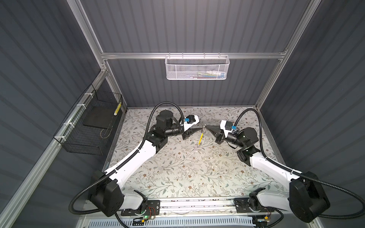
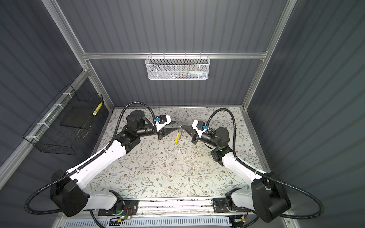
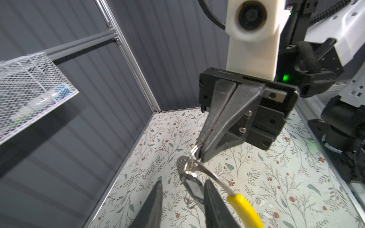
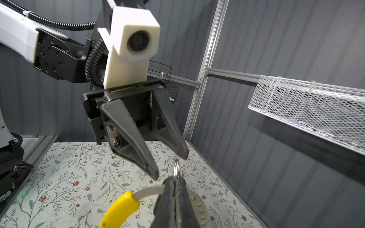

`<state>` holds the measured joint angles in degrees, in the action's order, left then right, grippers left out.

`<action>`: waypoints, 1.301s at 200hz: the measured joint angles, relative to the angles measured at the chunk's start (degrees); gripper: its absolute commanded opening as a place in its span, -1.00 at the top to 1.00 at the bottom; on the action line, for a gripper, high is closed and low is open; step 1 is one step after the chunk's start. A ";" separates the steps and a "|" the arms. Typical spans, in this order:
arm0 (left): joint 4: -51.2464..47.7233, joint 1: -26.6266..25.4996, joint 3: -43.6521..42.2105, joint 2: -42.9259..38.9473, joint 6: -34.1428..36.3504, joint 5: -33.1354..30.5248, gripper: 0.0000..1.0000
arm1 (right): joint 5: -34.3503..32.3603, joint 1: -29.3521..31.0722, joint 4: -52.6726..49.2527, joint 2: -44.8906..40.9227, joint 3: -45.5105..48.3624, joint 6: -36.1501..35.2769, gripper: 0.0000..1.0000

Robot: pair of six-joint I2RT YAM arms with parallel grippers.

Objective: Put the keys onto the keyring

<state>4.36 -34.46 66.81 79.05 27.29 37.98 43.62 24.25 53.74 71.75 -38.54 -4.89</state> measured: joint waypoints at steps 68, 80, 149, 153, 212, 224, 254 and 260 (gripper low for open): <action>1.92 0.00 0.00 1.84 -2.58 0.83 0.24 | 0.09 0.00 0.04 0.85 -0.17 1.07 1.00; 2.56 0.00 0.00 2.36 -3.13 0.59 0.27 | 0.09 0.00 0.04 1.20 -0.28 1.25 1.00; 3.43 -0.37 0.00 3.93 -4.66 -0.02 0.58 | -0.09 0.00 0.46 2.03 -1.16 2.19 1.00; 3.45 -0.39 0.00 3.98 -4.66 -0.07 0.60 | -0.09 0.00 0.61 2.12 -1.25 2.27 1.00; 3.43 -1.75 0.00 4.04 -4.39 -3.54 0.93 | -1.75 0.00 2.99 3.10 -1.70 4.11 1.00; 3.45 -2.25 0.00 4.04 -3.91 -5.05 1.00 | -2.27 0.00 3.43 3.13 -1.70 4.68 1.00; 3.50 -3.50 0.00 4.17 -2.89 -8.44 1.00 | -3.48 0.00 4.57 3.65 -1.70 6.08 1.00; 3.48 -3.65 0.00 4.26 -2.64 -8.81 1.00 | -3.74 0.00 4.85 3.78 -1.70 6.36 1.00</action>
<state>7.84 -38.11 66.81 83.31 24.64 29.17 39.88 24.25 58.59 75.53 -40.25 1.48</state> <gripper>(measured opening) 0.051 0.050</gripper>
